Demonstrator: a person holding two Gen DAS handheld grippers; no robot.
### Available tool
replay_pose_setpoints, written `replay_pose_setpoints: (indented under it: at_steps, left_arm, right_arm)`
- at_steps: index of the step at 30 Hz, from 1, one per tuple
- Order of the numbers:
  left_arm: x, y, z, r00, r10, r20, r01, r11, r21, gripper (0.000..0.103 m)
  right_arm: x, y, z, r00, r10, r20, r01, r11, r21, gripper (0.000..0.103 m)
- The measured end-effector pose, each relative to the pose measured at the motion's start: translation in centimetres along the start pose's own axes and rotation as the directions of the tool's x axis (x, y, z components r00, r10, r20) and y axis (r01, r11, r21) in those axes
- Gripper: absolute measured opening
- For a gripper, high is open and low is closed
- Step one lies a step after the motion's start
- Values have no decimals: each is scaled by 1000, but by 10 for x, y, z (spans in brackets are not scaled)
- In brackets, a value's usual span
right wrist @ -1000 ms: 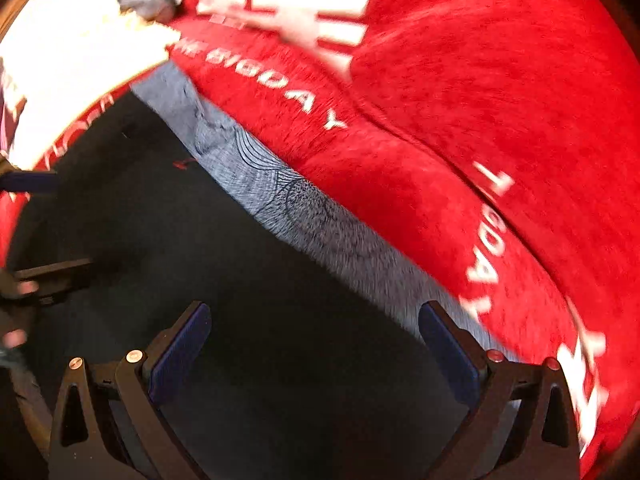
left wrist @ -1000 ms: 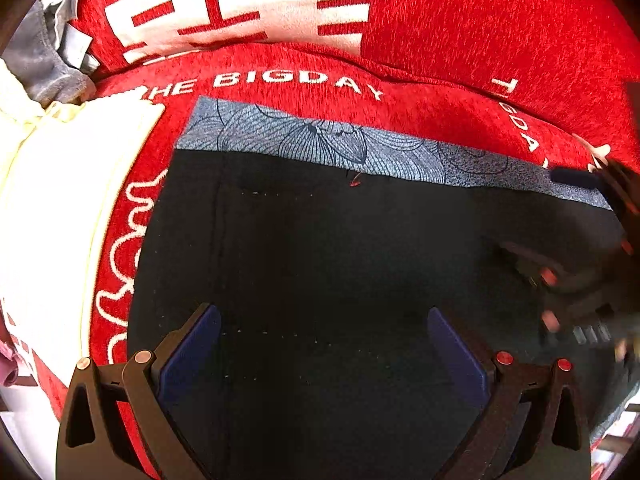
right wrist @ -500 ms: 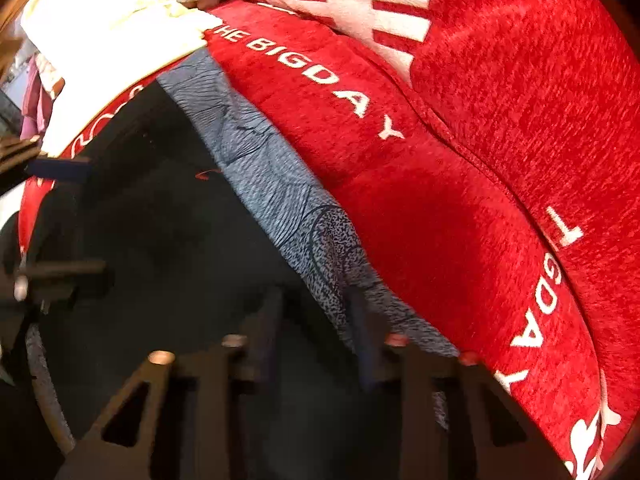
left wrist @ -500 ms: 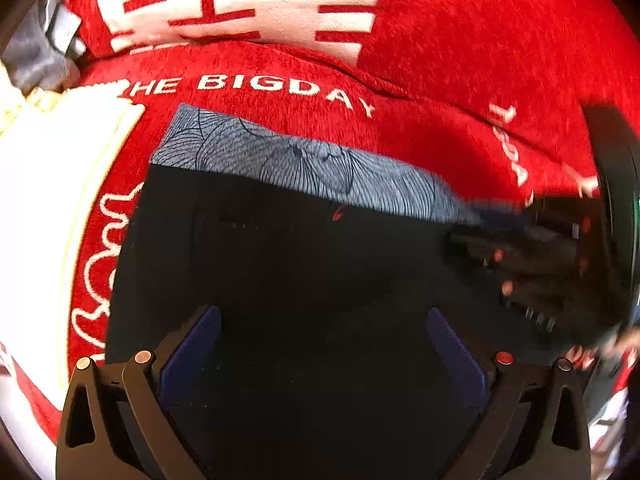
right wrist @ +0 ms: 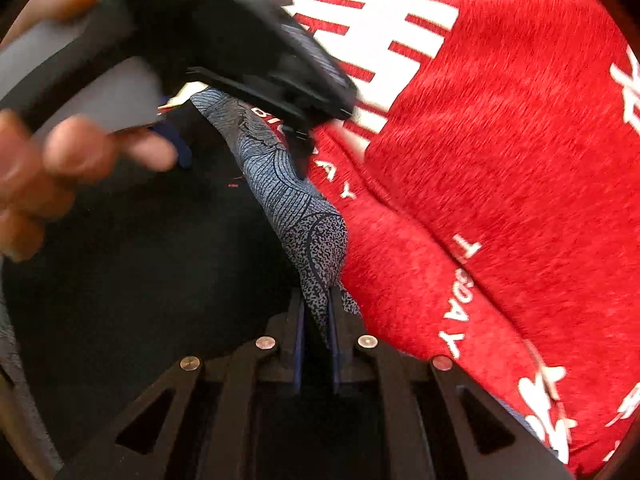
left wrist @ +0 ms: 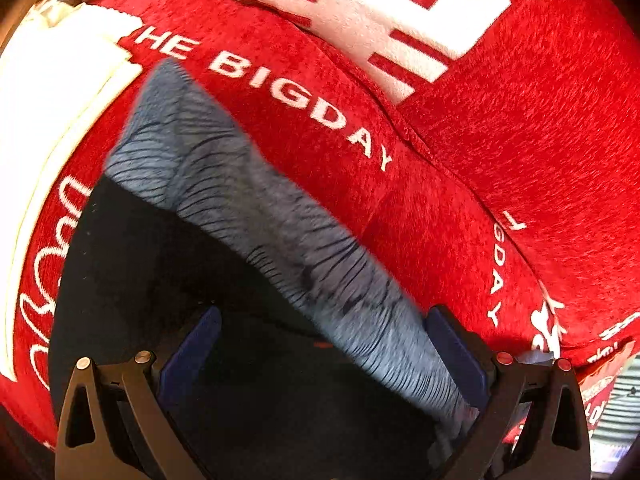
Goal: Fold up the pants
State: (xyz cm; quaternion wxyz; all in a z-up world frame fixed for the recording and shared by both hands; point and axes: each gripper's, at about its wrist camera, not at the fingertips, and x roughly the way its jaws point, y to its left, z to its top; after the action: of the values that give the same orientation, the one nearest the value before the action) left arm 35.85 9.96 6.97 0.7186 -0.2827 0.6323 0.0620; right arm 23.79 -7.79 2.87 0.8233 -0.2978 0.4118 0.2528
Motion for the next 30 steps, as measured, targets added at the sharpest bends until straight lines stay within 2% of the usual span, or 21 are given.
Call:
replay_pose_setpoints:
  at_steps: [5, 6, 7, 8, 10, 14, 17, 20, 22, 25, 28, 30]
  left_arm:
    - [17, -19, -1, 997, 79, -18, -78, 996, 50, 101]
    - [19, -20, -4, 994, 110, -19, -109, 992, 69, 75]
    - [19, -18, -6, 991, 133, -19, -130, 987, 90, 39]
    - [20, -19, -11, 987, 155, -34, -149, 981, 126, 34]
    - [9, -16, -19, 992, 130, 2, -129, 983, 129, 27]
    - [-40, -1, -54, 996, 16, 90, -29, 989, 147, 23]
    - [-81, 14, -94, 982, -89, 165, 56, 979, 196, 23]
    - [-107, 32, -138, 967, -155, 200, 105, 966, 238, 23]
    - [-108, 49, -160, 965, -175, 194, 127, 963, 240, 23]
    - [-89, 81, -188, 971, -192, 145, 161, 967, 199, 23]
    - [-64, 119, -202, 976, -207, 72, 197, 973, 123, 23]
    - [-47, 136, -209, 974, -226, 24, 223, 971, 83, 23]
  right_arm:
    - [-1, 14, -4, 998, -56, 18, 57, 998, -39, 11]
    - [-1, 15, -4, 998, -56, 16, 56, 998, -37, 11]
    - [-4, 16, -6, 998, -55, 14, 55, 998, -35, 11]
    - [-6, 19, -6, 998, -57, 11, 57, 998, -36, 11]
    - [-11, 22, -6, 998, -68, 15, 69, 997, -37, 11]
    - [-31, 24, -3, 993, -105, 46, 105, 994, -9, 11]
    - [-63, 33, -8, 985, -147, 89, 147, 989, 8, 11]
    - [-98, 60, -22, 970, -206, 128, 209, 978, -10, 11]
    - [-122, 82, -30, 962, -233, 140, 240, 970, -33, 11]
    - [-144, 101, -31, 967, -229, 111, 236, 970, -55, 11]
    - [-144, 132, -46, 977, -208, 47, 210, 976, -64, 11]
    - [-134, 148, -58, 974, -225, 8, 225, 971, -86, 14]
